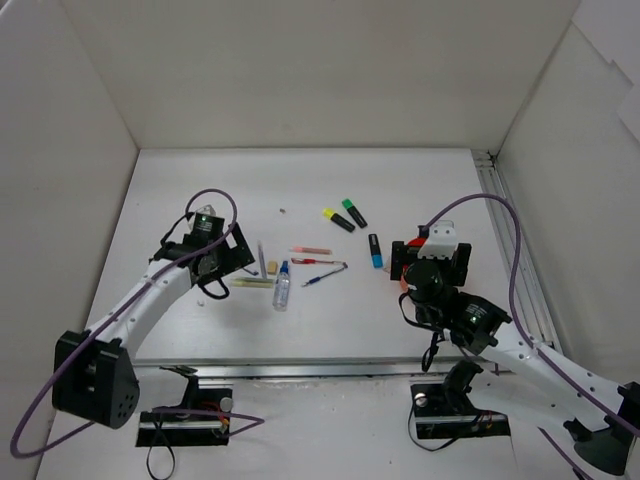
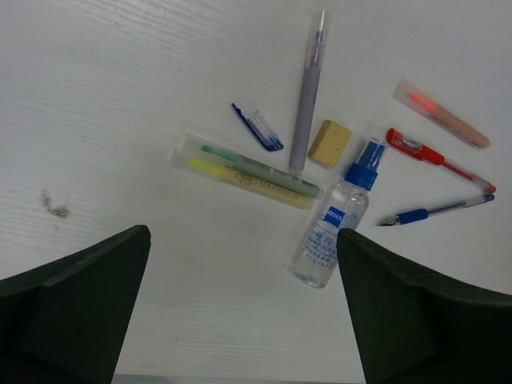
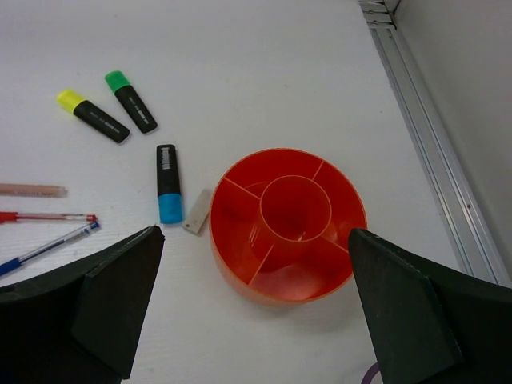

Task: Sort the stationery into containers
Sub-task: Pick up the pen cap from the center of the board.

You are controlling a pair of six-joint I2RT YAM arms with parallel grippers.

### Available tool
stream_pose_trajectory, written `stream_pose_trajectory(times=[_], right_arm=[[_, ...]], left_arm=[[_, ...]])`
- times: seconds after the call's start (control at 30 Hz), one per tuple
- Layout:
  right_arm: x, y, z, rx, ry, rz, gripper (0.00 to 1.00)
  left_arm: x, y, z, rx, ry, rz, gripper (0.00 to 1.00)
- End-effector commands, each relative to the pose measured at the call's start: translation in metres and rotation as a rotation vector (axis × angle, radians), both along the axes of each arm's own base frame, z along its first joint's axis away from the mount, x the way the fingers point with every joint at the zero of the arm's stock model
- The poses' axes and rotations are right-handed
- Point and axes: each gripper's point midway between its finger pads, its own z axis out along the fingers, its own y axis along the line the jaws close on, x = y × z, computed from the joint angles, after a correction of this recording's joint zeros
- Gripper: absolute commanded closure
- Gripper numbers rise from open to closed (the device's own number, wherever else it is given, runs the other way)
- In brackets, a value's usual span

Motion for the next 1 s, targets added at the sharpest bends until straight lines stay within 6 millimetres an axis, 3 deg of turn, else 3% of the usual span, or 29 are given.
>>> stream_pose_trajectory(times=[0.0,0.1,0.13,0.33,0.67,0.97], right_arm=[[0.001,-0.019,0.011,0.052,-0.090,-0.133,0.02],[0.000,-0.024,0.010,0.044,-0.095,-0.151,0.02],[0.000,-0.026,0.008,0.038,-0.093,-0.161,0.02],[0.003,-0.024,-0.002,0.030,-0.067,-0.168,0.02],[0.009,-0.018,-0.014,0.002,-0.020,-0.148,0.02],[0.017,-0.012,-0.023,-0.028,0.020,-0.145,0.02]], left_arm=[[0.030,-0.028,0.012,-0.106,-0.034,-0.028,0.03],[0.038,-0.043,-0.001,-0.132,0.015,-0.029,0.10],[0.041,-0.043,-0.012,-0.123,0.048,-0.015,0.11],[0.056,-0.052,-0.035,-0.118,0.119,0.042,0.12],[0.069,-0.035,-0.047,-0.039,0.149,0.181,0.20],[0.065,-0.027,-0.062,-0.030,0.165,0.270,0.33]])
